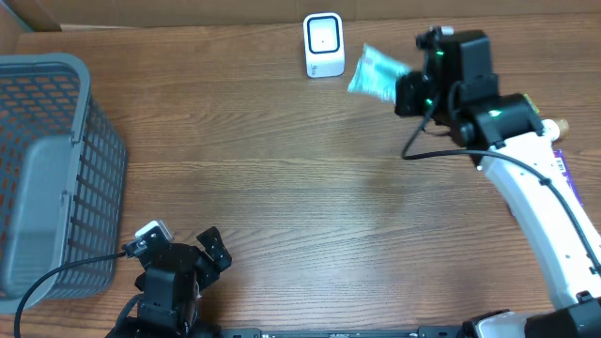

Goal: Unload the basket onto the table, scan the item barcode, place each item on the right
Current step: 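Lift the teal packet and carry it toward the scanner, then hold the teal packet's barcode up in front of the scanner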

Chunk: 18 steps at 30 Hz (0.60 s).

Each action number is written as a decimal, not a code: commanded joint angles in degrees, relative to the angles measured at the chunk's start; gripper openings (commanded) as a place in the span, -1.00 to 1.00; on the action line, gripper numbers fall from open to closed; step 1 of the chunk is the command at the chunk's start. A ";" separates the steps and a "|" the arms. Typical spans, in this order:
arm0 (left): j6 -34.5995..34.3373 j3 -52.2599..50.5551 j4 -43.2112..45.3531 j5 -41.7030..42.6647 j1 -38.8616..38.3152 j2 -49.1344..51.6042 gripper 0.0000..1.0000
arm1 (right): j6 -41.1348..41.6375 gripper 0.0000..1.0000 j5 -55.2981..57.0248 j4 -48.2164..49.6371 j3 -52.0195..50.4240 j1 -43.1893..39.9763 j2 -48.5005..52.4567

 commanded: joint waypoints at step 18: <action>-0.55 -0.42 0.11 -0.17 0.11 -0.37 0.99 | -68.48 -0.93 39.28 63.01 3.10 10.84 29.55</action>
